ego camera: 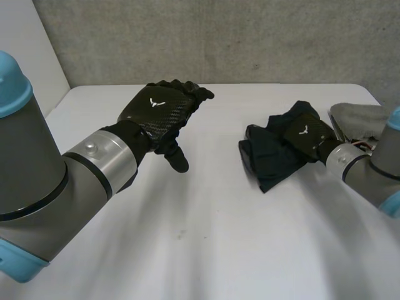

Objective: Fold the laundry.

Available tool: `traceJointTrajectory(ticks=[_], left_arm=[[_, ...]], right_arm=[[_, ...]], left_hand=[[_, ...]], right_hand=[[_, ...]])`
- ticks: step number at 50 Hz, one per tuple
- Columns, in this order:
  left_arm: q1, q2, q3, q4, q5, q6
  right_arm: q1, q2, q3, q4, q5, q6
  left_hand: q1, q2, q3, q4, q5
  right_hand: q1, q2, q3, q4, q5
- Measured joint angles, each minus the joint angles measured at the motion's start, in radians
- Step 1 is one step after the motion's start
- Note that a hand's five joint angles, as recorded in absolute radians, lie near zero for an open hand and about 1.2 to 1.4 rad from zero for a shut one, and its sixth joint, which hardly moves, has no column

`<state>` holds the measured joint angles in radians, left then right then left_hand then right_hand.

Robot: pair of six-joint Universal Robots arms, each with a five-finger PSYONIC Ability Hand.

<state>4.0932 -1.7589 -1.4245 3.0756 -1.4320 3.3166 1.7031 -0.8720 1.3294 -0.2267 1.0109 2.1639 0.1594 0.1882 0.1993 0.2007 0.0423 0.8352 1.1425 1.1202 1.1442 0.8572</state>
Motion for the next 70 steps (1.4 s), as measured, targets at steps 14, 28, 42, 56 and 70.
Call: traceJointTrajectory(ticks=[14,28,42,56,70], left_arm=[[0.002,-0.035,0.001,0.001,-0.004,0.0],[0.003,-0.062,0.004,0.003,-0.007,0.001],[0.002,-0.06,0.004,0.003,-0.007,0.001],[0.0,-0.06,0.007,0.003,-0.008,0.0],[-0.001,-0.06,0.006,0.003,-0.008,0.0]], right_arm=[[-0.048,0.198,-0.347,0.053,-0.011,-0.042],[-0.13,0.29,-0.742,0.033,0.034,0.083],[-0.337,0.346,-0.778,0.098,-0.069,0.364],[-0.45,0.406,-0.74,0.133,-0.188,0.385],[-0.469,0.438,-0.798,0.119,-0.256,0.503]], left_hand=[[0.0,0.0,0.0,0.0,0.0],[0.0,0.0,0.0,0.0,0.0],[0.0,0.0,0.0,0.0,0.0],[0.0,0.0,0.0,0.0,0.0],[0.0,0.0,0.0,0.0,0.0]], right_hand=[[0.001,0.0,0.0,0.03,0.0],[0.018,0.0,0.0,0.035,0.0],[0.018,0.0,0.014,0.044,0.057],[0.018,0.0,0.014,0.044,0.057],[0.018,-0.002,0.014,-0.006,0.057]])
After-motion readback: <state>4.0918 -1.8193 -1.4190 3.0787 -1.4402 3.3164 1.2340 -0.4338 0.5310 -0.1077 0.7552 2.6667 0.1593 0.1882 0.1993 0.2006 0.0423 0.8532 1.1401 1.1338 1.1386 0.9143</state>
